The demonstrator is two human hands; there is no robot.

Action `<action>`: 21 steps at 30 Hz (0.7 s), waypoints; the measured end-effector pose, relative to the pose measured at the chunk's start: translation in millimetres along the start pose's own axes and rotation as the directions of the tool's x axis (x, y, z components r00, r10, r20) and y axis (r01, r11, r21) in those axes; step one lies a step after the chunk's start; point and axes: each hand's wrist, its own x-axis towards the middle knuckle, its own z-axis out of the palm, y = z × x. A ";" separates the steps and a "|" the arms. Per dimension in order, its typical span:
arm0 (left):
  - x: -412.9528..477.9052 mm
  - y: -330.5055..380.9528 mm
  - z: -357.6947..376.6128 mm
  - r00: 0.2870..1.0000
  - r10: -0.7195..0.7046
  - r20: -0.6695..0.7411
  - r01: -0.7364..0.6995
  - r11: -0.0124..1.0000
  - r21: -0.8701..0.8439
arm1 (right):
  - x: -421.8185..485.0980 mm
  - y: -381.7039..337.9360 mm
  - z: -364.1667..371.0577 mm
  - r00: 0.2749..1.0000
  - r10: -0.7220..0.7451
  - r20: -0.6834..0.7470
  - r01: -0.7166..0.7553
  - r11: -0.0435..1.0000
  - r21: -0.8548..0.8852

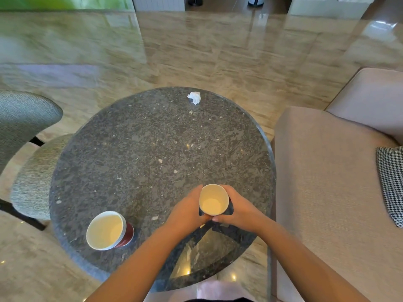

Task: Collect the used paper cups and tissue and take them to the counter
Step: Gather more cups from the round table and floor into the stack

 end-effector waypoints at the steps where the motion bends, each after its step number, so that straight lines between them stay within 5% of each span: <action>1: 0.1 0.2 0.7 1.000 -0.008 0.002 0.008 0.999 -0.052 | -1.0 -0.2 -0.2 1.000 -0.005 -0.006 0.005 1.000 -0.003; 21: -89.2 -39.8 -90.9 0.901 -0.191 -0.389 0.106 0.967 -0.231 | 34.8 -124.1 33.7 0.908 -0.354 0.224 0.378 0.923 -0.075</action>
